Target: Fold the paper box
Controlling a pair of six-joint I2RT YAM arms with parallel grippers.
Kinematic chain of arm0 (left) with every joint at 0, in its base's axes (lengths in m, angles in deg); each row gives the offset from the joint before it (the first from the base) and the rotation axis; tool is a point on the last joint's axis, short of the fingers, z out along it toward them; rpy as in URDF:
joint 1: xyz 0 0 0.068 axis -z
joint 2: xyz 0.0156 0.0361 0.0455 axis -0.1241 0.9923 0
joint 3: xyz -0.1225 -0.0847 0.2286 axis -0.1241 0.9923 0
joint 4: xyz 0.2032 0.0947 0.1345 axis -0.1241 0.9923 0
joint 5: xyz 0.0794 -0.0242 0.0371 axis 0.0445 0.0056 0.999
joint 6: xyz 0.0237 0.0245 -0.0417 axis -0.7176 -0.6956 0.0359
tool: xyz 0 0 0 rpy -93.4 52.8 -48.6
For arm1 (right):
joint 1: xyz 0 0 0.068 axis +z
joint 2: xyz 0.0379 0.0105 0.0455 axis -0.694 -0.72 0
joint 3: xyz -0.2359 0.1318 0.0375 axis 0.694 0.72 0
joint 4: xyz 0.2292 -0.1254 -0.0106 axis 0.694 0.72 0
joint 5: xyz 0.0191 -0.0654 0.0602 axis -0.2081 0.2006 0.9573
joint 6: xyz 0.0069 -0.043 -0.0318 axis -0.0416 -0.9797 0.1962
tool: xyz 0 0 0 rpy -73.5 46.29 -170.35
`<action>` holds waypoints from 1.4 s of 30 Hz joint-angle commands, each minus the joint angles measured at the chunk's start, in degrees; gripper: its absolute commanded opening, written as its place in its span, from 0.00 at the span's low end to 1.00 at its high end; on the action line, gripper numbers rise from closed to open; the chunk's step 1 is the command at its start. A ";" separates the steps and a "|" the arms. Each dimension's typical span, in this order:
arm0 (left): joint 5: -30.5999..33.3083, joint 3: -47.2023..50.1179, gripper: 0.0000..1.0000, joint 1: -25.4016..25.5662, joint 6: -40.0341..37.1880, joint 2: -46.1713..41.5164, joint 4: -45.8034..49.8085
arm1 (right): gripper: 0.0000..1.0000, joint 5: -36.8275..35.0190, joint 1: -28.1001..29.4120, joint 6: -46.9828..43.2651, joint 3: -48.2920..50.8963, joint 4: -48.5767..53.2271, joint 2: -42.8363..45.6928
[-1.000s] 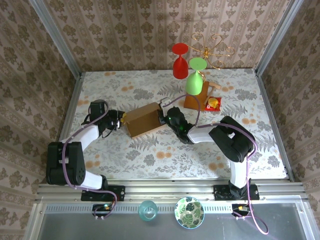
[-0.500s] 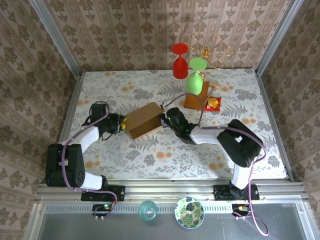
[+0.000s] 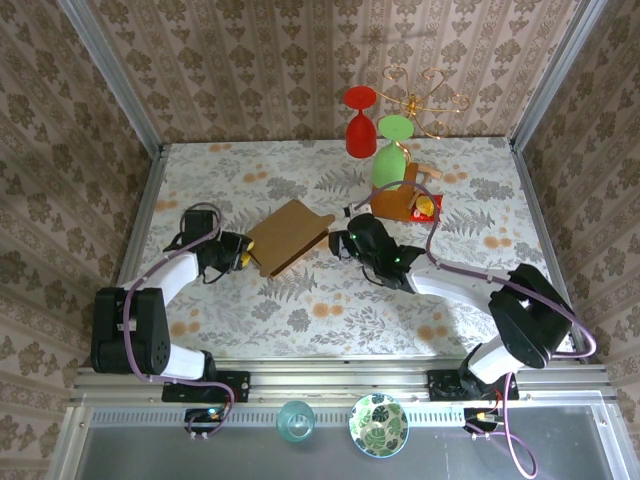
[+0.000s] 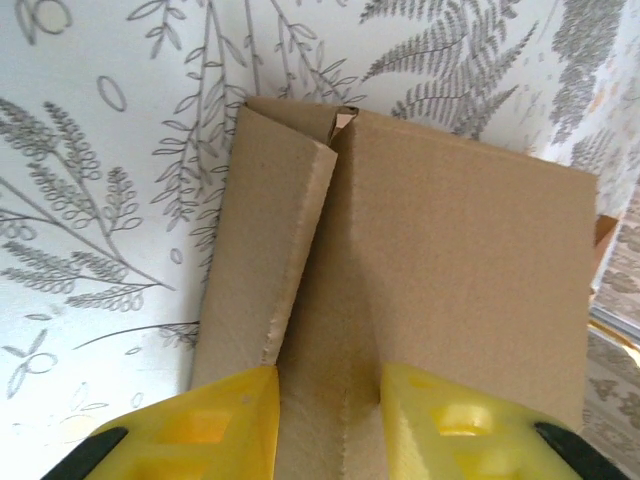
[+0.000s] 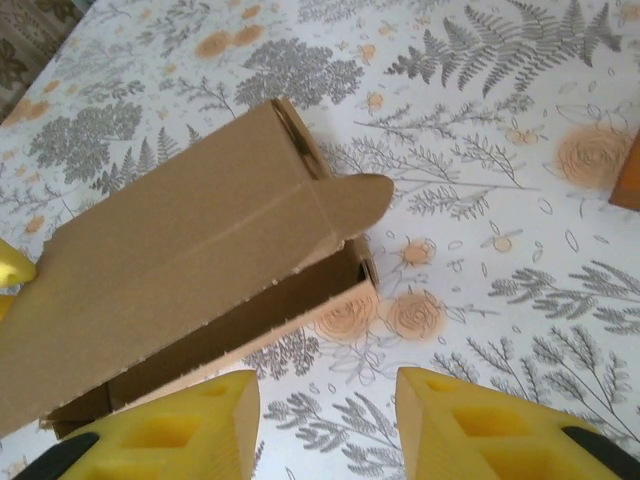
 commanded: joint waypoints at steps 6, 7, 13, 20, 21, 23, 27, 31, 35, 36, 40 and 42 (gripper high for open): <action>1.10 0.09 0.35 0.43 -5.01 1.08 2.18 | 0.47 7.79 -2.42 12.00 -12.76 17.55 -3.14; 1.45 -0.21 0.35 0.51 -5.70 1.31 2.88 | 0.47 8.72 -2.89 13.11 -14.77 19.60 -4.28; 2.84 -3.02 0.38 0.78 -12.73 3.23 7.65 | 0.50 8.61 -4.31 14.44 -24.42 26.02 -10.10; 3.22 -4.27 0.41 1.58 -16.28 4.14 6.98 | 0.51 13.97 -8.26 10.41 -33.92 30.00 -19.42; 2.70 -4.04 0.41 1.68 -16.27 4.27 5.99 | 0.51 15.07 -8.65 8.94 -35.20 30.10 -20.82; 2.14 -3.84 0.41 1.95 -16.58 4.75 5.24 | 0.53 16.60 -9.07 5.32 -37.85 30.95 -23.47; 2.18 -2.77 0.41 2.54 -17.03 5.23 4.61 | 0.60 19.02 -10.21 -1.65 -44.59 35.17 -28.97; 2.20 -0.99 0.39 2.62 -16.73 5.41 1.29 | 0.66 22.37 -11.38 -6.15 -48.56 37.39 -33.01; 2.53 0.15 0.35 2.54 -16.97 6.01 -1.30 | 0.67 25.36 -12.35 -8.79 -52.90 41.57 -36.76; 2.53 0.28 0.32 2.54 -17.29 6.09 -1.68 | 0.67 26.07 -12.68 -9.13 -53.90 42.32 -37.64; 2.52 1.00 0.23 2.07 -18.56 6.27 -2.40 | 0.67 29.40 -13.30 -10.80 -55.95 44.32 -39.77; 1.63 1.50 0.19 1.44 -19.81 6.28 -3.05 | 0.69 31.04 -13.56 -11.57 -55.83 44.31 -39.87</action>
